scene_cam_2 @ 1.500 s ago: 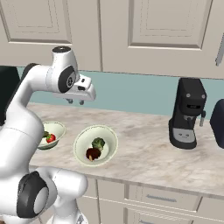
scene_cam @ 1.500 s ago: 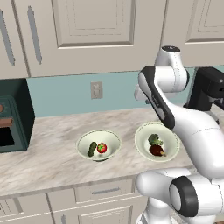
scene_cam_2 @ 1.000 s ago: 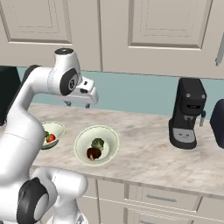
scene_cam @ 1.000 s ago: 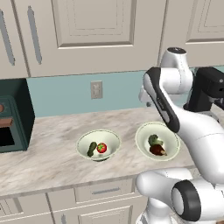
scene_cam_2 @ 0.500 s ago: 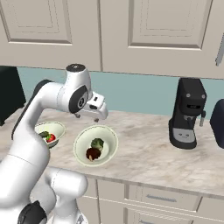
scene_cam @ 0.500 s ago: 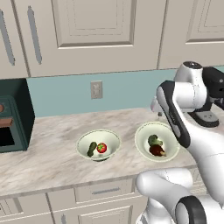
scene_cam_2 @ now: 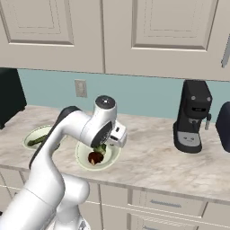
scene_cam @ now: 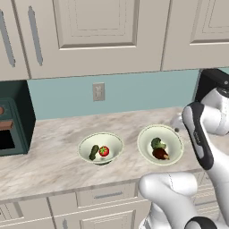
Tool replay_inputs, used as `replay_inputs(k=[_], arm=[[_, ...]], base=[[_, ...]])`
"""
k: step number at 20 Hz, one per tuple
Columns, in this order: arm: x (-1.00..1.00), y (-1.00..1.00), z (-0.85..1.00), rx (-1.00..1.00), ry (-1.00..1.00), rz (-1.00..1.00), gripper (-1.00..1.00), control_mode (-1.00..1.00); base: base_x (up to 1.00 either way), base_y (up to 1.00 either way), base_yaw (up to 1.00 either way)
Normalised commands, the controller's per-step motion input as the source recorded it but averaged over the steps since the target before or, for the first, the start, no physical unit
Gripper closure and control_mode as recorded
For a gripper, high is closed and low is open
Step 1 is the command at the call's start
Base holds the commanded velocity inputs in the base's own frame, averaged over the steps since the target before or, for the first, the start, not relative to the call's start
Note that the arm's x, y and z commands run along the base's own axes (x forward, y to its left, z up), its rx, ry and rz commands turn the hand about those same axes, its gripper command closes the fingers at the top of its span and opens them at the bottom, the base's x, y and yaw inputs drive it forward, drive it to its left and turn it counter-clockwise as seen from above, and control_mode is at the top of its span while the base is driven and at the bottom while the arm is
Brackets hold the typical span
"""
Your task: Place the bowl containing the broccoli and steak in the microwave. Close the microwave door and press the start button to microwave the meal.
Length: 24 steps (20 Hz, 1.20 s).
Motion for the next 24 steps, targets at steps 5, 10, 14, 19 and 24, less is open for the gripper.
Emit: replay_inputs(k=[5,10,14,19,24], arm=[[-0.08,-0.46,-0.54,0.22,-0.02,0.0,-1.0,-1.0],[0.0,-0.03,-0.29,0.16,0.0,0.03,-1.0,-1.0],[0.0,0.0,-0.28,0.12,0.0,0.05,-1.0,-1.0],[0.12,-0.09,-0.28,0.07,0.0,0.0,-1.0,-1.0],[0.2,-0.13,-0.22,0.0,0.0,0.0,-1.0,-1.0]], base=[[0.0,0.0,0.0],[0.0,0.0,0.0],[0.0,0.0,0.0],[0.0,0.0,0.0],[0.0,0.0,0.0]])
